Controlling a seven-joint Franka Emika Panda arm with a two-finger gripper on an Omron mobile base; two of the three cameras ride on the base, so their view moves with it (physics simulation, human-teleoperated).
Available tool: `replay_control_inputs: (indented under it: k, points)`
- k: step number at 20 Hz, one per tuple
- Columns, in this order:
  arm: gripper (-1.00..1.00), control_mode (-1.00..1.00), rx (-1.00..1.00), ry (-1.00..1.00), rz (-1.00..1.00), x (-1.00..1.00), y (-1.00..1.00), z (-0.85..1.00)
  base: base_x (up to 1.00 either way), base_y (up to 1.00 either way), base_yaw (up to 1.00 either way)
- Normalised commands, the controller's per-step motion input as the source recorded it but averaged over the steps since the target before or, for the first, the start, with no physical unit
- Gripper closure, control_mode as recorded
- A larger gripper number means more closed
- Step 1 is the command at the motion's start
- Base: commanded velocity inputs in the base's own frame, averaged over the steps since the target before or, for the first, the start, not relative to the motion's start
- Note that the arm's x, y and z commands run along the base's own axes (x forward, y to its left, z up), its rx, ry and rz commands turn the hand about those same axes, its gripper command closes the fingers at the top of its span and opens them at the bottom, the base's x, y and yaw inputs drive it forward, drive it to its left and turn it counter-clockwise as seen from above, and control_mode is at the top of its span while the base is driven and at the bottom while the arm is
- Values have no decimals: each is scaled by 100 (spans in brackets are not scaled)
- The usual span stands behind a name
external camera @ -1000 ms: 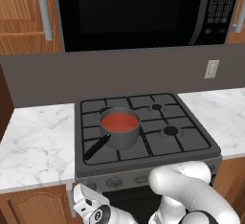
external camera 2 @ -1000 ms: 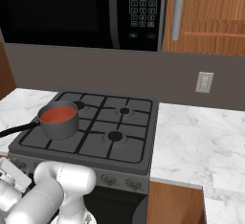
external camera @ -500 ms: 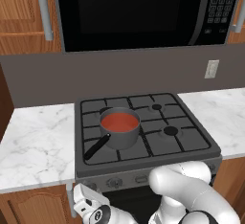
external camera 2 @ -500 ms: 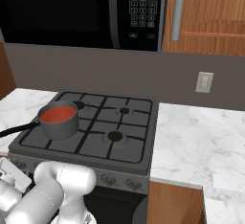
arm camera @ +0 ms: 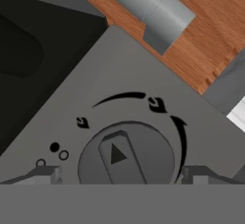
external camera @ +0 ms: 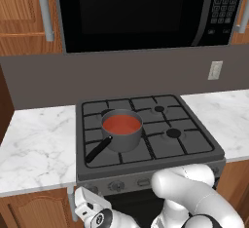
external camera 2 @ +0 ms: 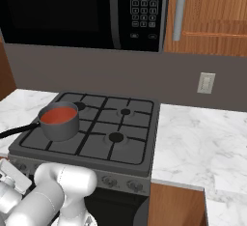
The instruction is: Wait until the marinara sauce is simmered to a deep red color and then turn off the stove.
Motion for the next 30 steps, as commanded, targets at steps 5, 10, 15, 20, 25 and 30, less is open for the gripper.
replay_control_inputs:
  k: [5, 10, 15, 20, 25, 30]
  points:
    - [-100, -100, 0, 0, 0, 0, 0, 0, 0, 0, 0]
    - [-100, -100, 0, 0, 0, 0, 0, 0, 0, 0, 0]
    - [-100, -100, 0, 0, 0, 0, 0, 0, 0, 0, 0]
    - [-100, -100, 0, 0, 0, 0, 0, 0, 0, 0, 0]
    - [-100, -100, 0, 0, 0, 0, 0, 0, 0, 0, 0]
    - [-100, -100, 0, 0, 0, 0, 0, 0, 0, 0, 0]
